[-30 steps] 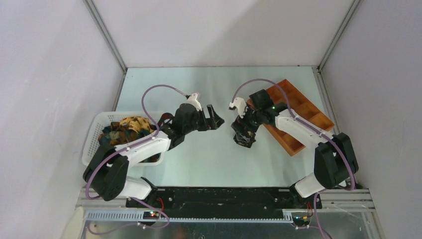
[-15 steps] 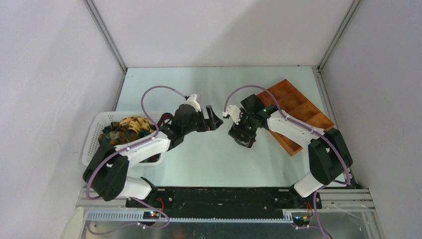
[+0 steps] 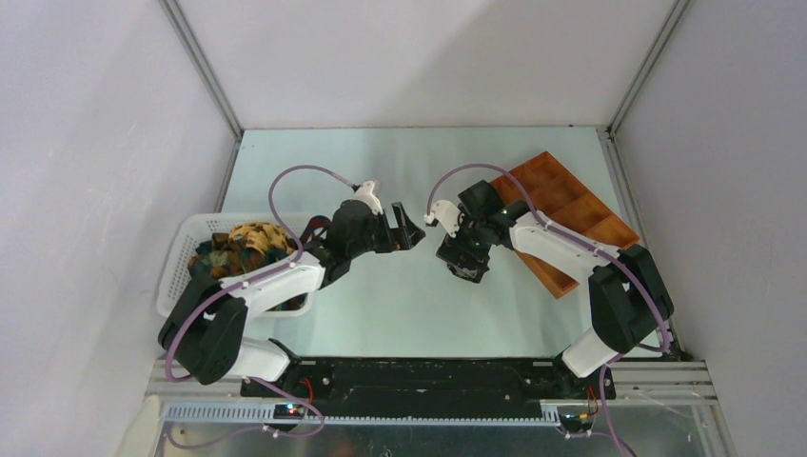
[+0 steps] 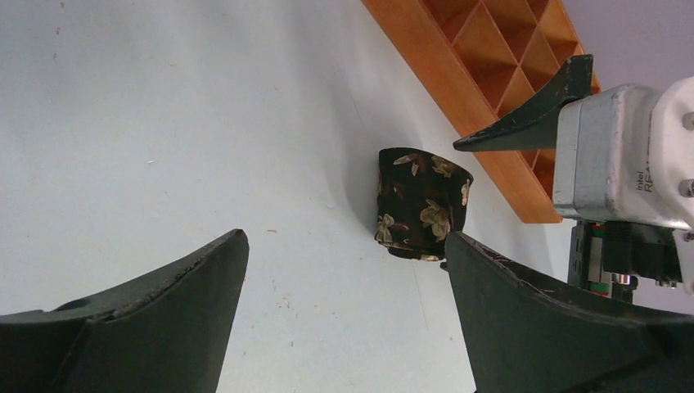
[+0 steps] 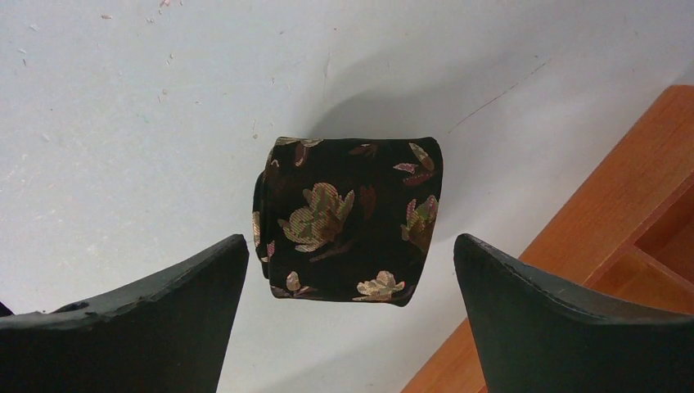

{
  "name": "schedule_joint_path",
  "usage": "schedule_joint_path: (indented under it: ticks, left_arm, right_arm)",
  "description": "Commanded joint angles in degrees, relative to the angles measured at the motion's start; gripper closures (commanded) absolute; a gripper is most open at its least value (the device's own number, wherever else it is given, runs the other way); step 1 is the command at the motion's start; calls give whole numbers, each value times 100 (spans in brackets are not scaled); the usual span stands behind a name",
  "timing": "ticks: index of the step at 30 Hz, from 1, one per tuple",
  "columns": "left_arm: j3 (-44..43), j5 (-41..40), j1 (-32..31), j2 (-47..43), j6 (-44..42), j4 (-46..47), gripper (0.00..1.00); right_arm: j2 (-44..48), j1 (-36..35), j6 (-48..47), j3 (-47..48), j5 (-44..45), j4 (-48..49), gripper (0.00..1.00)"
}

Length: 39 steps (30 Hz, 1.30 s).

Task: Roll the ties
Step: Pick up the tie at the center of the board.

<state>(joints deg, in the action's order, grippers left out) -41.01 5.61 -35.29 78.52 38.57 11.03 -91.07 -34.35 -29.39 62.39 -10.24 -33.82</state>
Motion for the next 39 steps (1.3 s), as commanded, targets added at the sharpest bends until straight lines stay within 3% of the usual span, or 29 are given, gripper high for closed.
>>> schedule_joint_path:
  ticks: [1,14,33,39]
  left_arm:
    - [25,96,52,-128,-3,215,4]
    - [61,183,93,-91,48,293,4]
    - [88,255,155,-57,80,356,4]
    - [94,284,185,-53,81,364,4]
  right_arm:
    - [-36,-30,-123,216,-21,90,1]
    - [-192,-35,-96,217,-366,-79,1]
    - [-700,-92,19,212,132,195,1]
    - [-822,-112,102,214,274,375,15]
